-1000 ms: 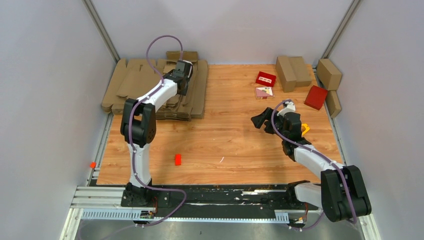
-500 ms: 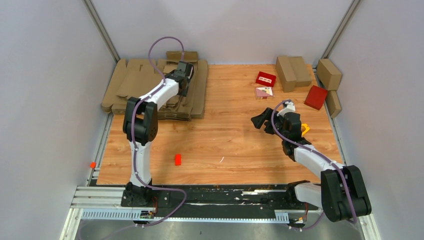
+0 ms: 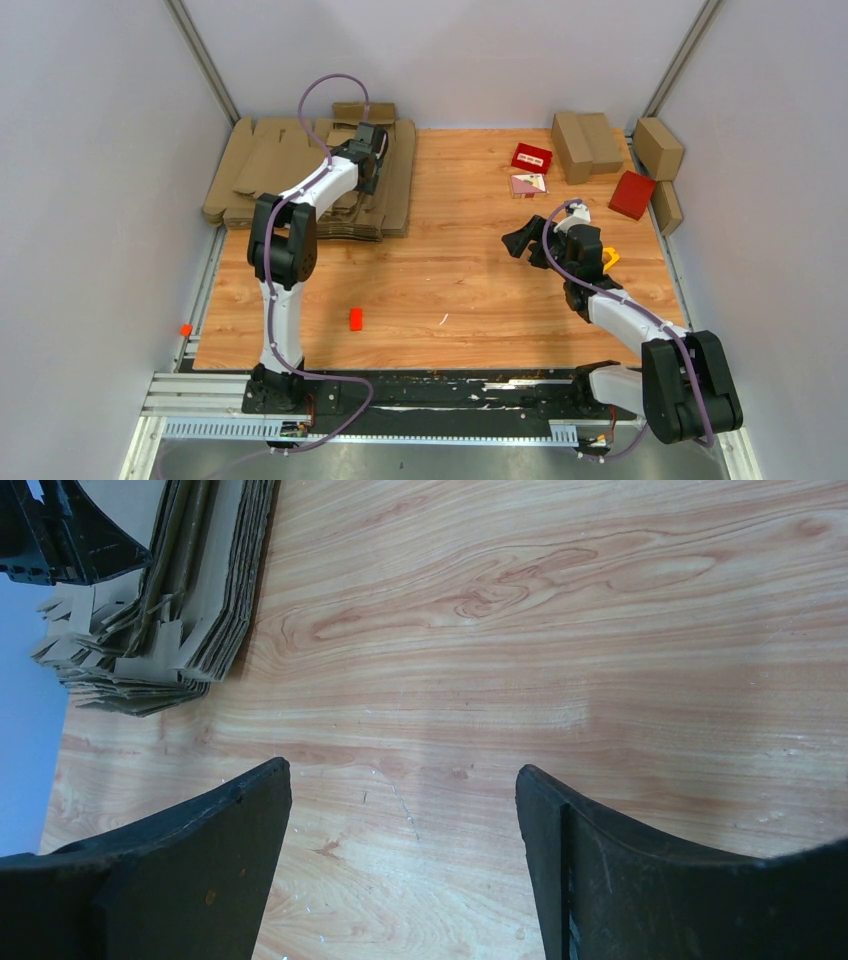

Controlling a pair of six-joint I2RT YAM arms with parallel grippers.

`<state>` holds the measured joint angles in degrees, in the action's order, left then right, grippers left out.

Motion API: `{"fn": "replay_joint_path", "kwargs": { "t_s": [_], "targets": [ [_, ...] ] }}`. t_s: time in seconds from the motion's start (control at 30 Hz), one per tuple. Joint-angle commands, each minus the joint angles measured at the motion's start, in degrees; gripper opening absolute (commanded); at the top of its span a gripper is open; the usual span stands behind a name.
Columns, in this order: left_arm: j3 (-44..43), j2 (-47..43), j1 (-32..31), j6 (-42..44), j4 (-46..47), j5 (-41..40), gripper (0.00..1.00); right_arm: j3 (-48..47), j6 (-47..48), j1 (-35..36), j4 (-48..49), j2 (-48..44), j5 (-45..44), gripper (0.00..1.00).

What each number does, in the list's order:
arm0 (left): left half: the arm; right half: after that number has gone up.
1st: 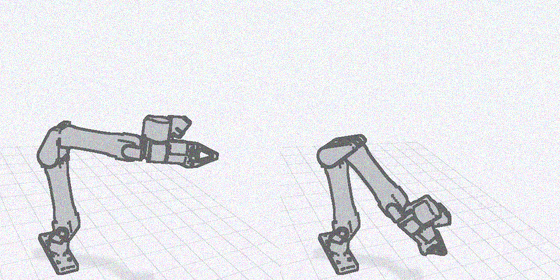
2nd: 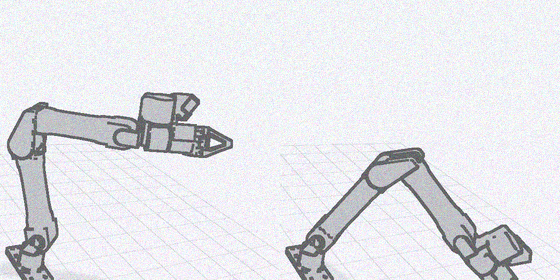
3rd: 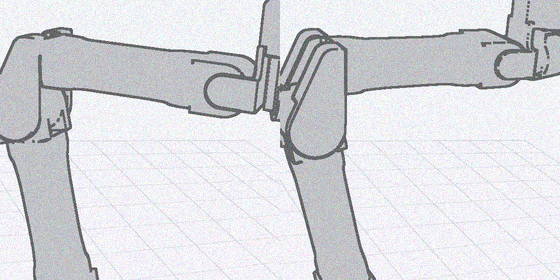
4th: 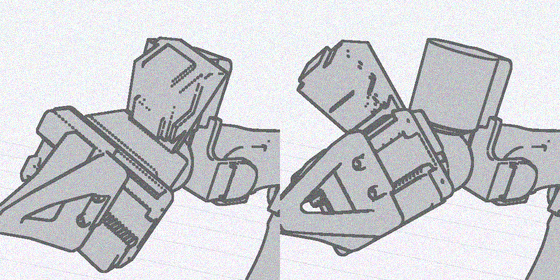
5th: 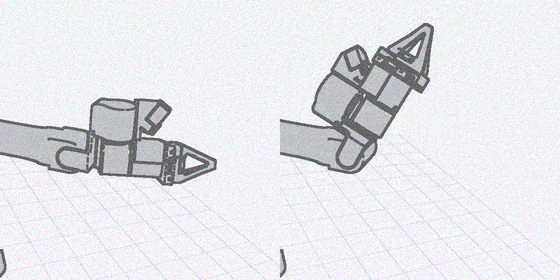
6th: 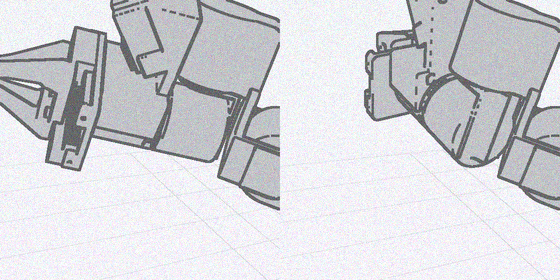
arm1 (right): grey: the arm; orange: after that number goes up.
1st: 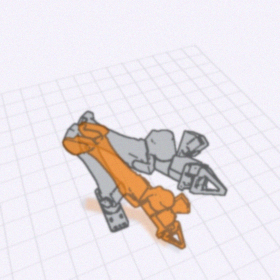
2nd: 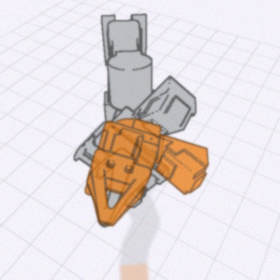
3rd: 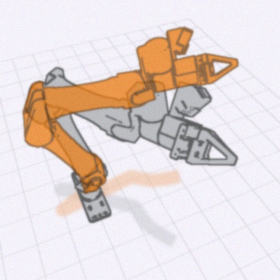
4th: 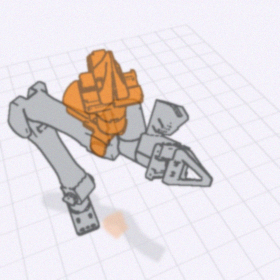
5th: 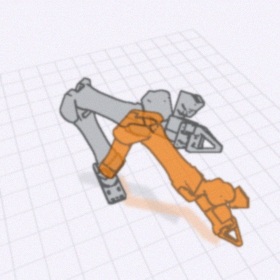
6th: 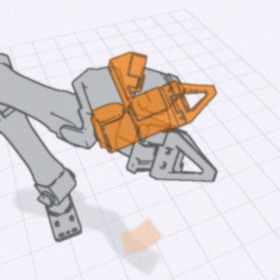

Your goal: Fold the paper box

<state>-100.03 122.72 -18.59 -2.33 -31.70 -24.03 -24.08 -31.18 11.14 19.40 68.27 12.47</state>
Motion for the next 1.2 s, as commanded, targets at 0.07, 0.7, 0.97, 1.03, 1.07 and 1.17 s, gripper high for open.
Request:
{"fn": "replay_joint_path", "kwargs": {
  "t_s": [0.07, 0.7, 0.97, 1.03, 1.07, 1.17],
  "targets": [
    [-2.55, 1.08, 0.48, 0.39, -0.34, 0.78, 0.63, -2.51, 1.28, 0.29, 1.01, -0.21, 0.3, 0.82],
    [1.23, -3.35, 3.2, -2.7, 2.51, 4.59, 0.47, -2.67, 1.24, 0.38, 0.9, 0.11, 0.74, 0.82],
    [2.49, -4.08, 5.51, -4.4, 3.22, 8.02, 0.47, -2.75, 1.28, 0.38, 0.99, 0.2, 0.8, 0.82],
    [3.07, -4.74, 5.74, -4.65, 3.89, 8.73, 0.48, -2.78, 1.27, 0.35, 0.99, 0.17, 0.8, 0.82],
    [3.49, -5.1, 5.76, -4.7, 4.24, 8.83, 0.48, -2.76, 1.33, 0.37, 0.99, 0.18, 0.87, 0.82],
    [4.62, -6.41, 5.97, -4.91, 5.17, 8.66, 0.48, -2.76, 1.31, 0.38, 0.99, 0.19, 0.93, 0.82]
  ]
}}
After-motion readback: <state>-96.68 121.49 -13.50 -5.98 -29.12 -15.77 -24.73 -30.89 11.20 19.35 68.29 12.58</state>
